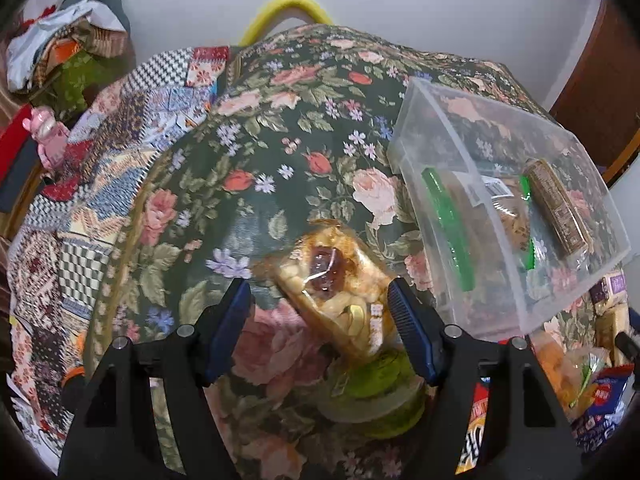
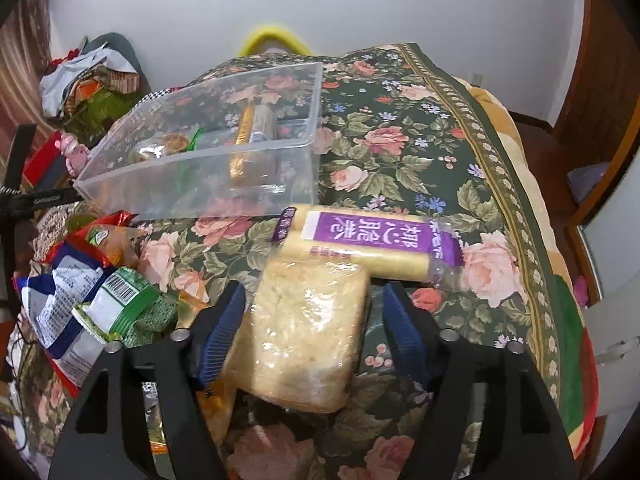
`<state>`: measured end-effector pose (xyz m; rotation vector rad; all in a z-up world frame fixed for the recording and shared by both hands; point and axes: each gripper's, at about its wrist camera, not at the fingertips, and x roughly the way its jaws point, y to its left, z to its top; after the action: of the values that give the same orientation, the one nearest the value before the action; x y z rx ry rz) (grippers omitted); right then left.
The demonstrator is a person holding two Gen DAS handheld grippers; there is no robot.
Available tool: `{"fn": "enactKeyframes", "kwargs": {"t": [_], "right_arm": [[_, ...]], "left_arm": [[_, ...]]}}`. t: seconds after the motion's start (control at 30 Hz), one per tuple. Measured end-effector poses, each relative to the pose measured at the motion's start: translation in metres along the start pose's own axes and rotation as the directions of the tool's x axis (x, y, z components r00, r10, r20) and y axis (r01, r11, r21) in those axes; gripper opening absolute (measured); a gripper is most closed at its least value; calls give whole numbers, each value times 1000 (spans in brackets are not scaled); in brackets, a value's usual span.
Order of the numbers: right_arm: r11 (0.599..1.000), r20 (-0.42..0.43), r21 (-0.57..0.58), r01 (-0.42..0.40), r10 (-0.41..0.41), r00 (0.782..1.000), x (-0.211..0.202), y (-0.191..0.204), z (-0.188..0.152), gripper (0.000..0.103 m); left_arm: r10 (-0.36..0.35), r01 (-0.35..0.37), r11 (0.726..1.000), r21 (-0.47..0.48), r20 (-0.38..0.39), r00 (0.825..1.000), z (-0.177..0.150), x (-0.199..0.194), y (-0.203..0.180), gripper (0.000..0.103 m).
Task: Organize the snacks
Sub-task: 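Grasp the clear cracker bag with the left tool while the right tool grasps the wrapped rice cake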
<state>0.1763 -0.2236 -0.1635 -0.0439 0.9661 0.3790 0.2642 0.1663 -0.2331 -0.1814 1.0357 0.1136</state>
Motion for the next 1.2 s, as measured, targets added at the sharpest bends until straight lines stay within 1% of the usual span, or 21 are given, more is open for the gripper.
{"fn": "enactKeyframes", "kwargs": {"t": [0.07,0.1,0.17,0.23,0.4,0.6,0.67,0.73,0.8,0.87,1.0,1.1,1.13,1.2], "right_arm": [[1000,-7,-10,6,-6,1000,2,3,-2,70],[1000,-12,-14,5,-5,1000,4,4,-3,70],[1000,-27,-16,7,-7,1000,8,6,-5,70],[1000,-30,-9,9,-9,1000,10,6,-8,70],[1000,-37,27,-9,10,999,12,2,-10,70],[999,-41,46,-22,24,999,14,-1,-10,70],[999,-41,46,-22,24,999,14,-1,-11,70],[999,-40,46,-22,24,999,14,-1,-10,70],[999,-39,46,-22,24,999,13,-1,-11,70],[999,-37,48,-23,24,999,13,-1,-12,70],[998,-34,54,-20,22,999,14,0,-12,70],[998,-31,55,-18,19,999,15,0,-11,67],[998,-30,55,-18,19,999,15,-1,-11,66],[999,-27,51,-14,15,1000,15,-1,-10,64]], "left_arm": [[-14,14,1000,-9,4,1000,0,3,1,77],[-14,14,1000,-6,8,1000,0,5,0,77],[-4,4,1000,8,20,1000,0,7,-1,85],[10,-10,1000,10,33,999,1,9,1,89],[-11,11,1000,0,36,999,1,12,6,89],[-10,10,1000,5,43,999,0,13,12,90],[-1,1,1000,-16,41,999,-2,11,23,90],[-6,8,999,-47,35,999,-4,10,35,90],[-32,34,996,-84,20,999,-6,9,45,88],[-44,45,994,-95,16,999,-7,7,46,85],[-30,31,998,-51,19,999,-3,9,31,81],[-8,8,1000,-19,3,1000,0,19,20,68],[13,-14,1000,-11,-9,1000,0,25,17,65],[40,-40,999,-3,3,999,-1,28,15,61]]}}
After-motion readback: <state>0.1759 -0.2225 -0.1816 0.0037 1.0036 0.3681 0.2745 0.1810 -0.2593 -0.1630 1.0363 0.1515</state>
